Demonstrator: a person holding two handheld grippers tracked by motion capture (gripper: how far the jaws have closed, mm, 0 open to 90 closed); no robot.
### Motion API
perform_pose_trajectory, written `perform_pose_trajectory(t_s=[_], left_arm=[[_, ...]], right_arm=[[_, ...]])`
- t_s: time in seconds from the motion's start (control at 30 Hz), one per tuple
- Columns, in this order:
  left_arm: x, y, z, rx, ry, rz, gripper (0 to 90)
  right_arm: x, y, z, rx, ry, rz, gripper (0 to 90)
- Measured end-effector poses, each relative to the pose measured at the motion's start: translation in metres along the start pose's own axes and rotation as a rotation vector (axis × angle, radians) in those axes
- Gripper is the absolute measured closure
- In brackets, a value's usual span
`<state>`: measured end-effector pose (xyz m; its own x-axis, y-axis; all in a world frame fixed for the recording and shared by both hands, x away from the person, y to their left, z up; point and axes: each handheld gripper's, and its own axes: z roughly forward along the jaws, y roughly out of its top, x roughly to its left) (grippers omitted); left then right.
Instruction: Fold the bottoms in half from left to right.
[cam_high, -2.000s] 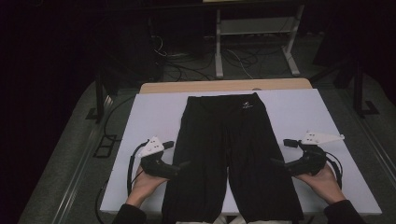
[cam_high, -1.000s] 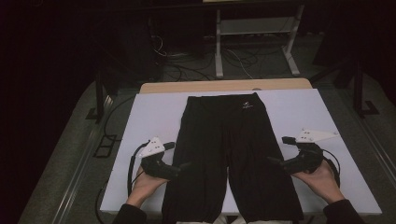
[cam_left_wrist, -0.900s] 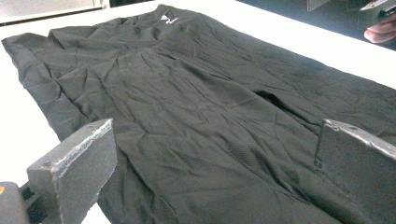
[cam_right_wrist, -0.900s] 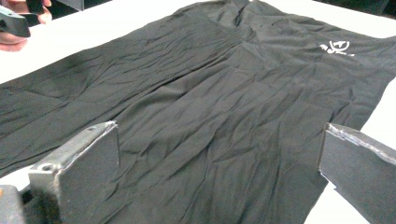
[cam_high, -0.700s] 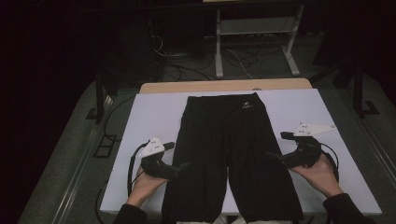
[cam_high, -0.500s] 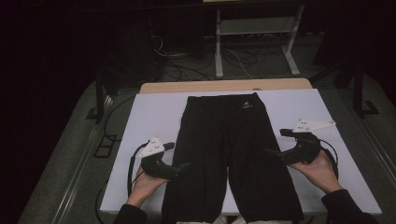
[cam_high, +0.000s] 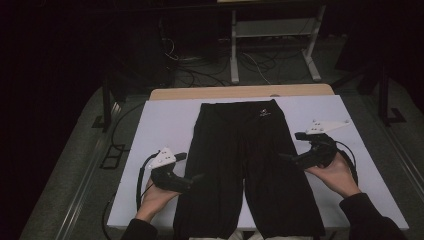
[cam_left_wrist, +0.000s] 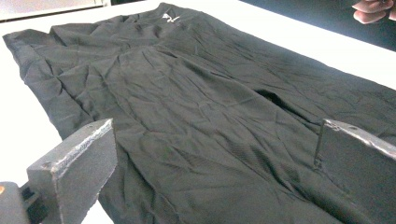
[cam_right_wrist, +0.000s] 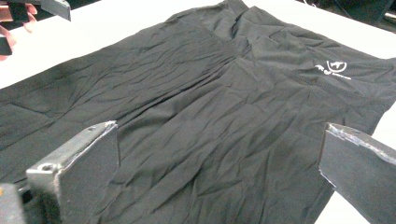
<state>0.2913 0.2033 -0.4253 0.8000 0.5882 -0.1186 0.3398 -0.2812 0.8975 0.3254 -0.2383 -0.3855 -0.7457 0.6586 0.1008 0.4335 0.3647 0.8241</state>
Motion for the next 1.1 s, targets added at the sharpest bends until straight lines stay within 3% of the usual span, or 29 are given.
perform_pose_trajectory(t_s=[0.47,1.1], left_arm=[[0.0,0.0,-0.001,-0.012,-0.001,-0.012,0.0],[0.0,0.0,-0.001,-0.009,-0.003,-0.007,0.0]], right_arm=[[0.001,0.024,0.018,0.028,0.014,-0.025,0.0],[0.01,0.054,0.043,0.025,0.042,-0.055,0.0]])
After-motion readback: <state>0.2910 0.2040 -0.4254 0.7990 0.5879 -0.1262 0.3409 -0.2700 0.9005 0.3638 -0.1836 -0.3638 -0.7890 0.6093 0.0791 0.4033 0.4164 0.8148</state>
